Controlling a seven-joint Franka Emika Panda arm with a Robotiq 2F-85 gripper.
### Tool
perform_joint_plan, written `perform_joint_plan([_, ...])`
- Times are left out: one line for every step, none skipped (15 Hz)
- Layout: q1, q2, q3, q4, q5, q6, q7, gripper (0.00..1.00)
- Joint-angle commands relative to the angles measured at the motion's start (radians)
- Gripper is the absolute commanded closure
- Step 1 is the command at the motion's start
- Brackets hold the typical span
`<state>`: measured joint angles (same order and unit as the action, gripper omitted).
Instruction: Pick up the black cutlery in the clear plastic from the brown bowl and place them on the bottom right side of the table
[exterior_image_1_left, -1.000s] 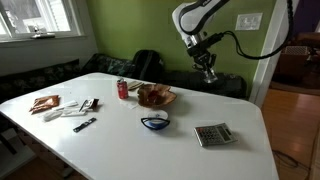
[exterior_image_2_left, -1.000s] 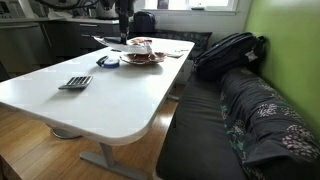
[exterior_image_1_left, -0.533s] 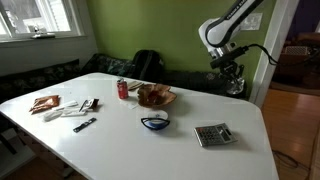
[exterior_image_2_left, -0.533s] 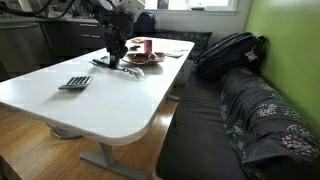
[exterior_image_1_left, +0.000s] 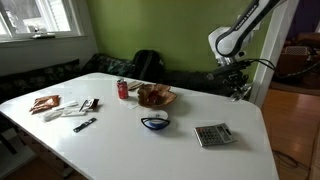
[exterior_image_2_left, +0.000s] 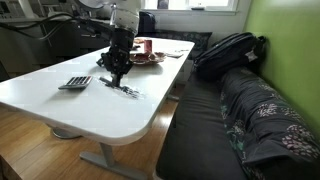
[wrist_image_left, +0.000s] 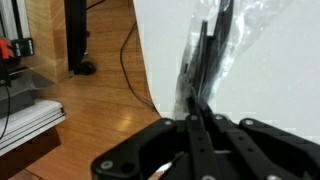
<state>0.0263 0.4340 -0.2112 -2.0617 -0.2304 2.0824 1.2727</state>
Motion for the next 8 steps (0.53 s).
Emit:
perform_joint_plan([-0.041,0.002,0.023,-0.048,0.031,0.056,-0.084,0.99])
perform_joint_plan([-0.044,0.006,0.027,-0.052,0.033,0.04,-0.12,0.99])
perform_joint_plan([-0.041,0.012,0.023,-0.052,0.023,0.015,-0.136,0.99])
perform_joint_plan([-0.041,0.015,0.021,-0.058,0.021,0.01,-0.152,0.99])
perform_joint_plan([-0.041,0.016,0.018,-0.067,0.02,0.008,-0.166,0.99])
perform_joint_plan([-0.04,0.022,0.013,-0.069,0.02,0.008,-0.164,0.99])
perform_joint_plan([-0.036,0.03,0.013,-0.065,0.02,0.004,-0.165,0.99])
perform_joint_plan([-0.035,0.034,0.013,-0.066,0.02,0.002,-0.165,0.71])
